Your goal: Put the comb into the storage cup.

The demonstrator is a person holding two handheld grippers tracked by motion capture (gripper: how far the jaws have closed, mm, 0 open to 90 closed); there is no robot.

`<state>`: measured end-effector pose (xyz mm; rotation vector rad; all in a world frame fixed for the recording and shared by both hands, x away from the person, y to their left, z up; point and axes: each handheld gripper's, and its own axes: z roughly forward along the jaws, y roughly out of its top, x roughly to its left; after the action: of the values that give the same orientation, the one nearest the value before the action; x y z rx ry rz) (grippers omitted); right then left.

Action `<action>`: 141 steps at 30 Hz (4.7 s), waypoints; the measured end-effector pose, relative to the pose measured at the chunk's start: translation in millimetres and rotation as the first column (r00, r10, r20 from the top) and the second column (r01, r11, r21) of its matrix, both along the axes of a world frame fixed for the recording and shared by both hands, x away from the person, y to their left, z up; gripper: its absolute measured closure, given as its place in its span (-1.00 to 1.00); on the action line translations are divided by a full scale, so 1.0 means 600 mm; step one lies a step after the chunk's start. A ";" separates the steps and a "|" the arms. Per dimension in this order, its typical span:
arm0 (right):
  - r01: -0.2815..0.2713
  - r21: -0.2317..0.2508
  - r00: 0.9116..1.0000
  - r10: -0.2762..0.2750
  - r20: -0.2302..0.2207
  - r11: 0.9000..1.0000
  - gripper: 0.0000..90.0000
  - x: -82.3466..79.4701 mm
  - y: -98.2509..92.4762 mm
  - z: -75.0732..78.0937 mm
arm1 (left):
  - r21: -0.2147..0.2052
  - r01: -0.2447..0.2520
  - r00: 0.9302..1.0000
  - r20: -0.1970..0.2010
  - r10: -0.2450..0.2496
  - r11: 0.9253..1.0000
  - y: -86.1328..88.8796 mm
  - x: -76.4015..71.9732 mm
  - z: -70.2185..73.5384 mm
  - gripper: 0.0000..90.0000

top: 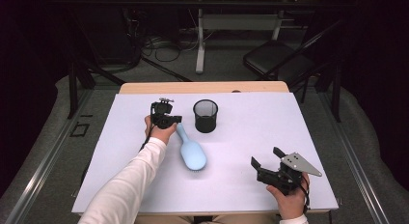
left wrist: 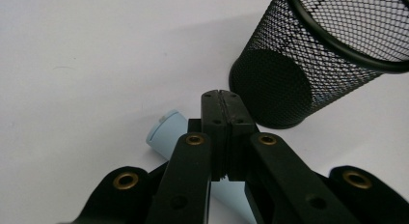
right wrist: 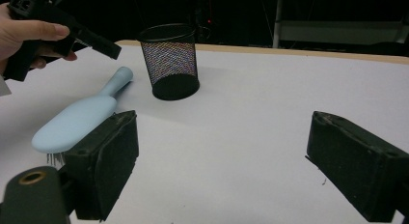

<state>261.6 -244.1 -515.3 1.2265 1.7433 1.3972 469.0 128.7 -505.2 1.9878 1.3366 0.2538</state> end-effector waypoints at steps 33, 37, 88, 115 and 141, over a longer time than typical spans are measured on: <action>-0.007 0.011 1.000 0.008 -0.007 1.000 -0.69 0.002 -0.001 -0.001 | 0.091 -0.014 0.999 -0.046 0.019 0.996 -0.034 0.033 -0.042 1.00; -0.009 0.011 1.000 0.009 -0.007 1.000 -0.69 0.002 -0.001 -0.002 | 0.106 -0.007 0.999 -0.042 0.012 0.994 -0.036 0.034 -0.043 1.00; -0.015 0.015 1.000 0.015 -0.024 1.000 -0.68 0.003 -0.002 -0.003 | 0.151 0.037 0.998 -0.054 -0.029 0.988 0.065 -0.049 -0.052 1.00; -0.018 0.008 0.999 0.018 -0.032 1.000 -0.68 0.005 0.001 -0.005 | 0.208 0.121 0.993 -0.038 -0.115 0.971 0.097 -0.115 -0.051 1.00; -0.028 0.000 0.999 0.028 -0.038 1.000 -0.68 0.008 0.005 -0.008 | 0.166 0.186 0.982 -0.057 -0.179 0.969 0.107 -0.177 -0.055 1.00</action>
<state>266.1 -241.0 -520.1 1.2412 1.7926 1.3978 362.8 192.9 -538.5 2.2550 1.1806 0.2483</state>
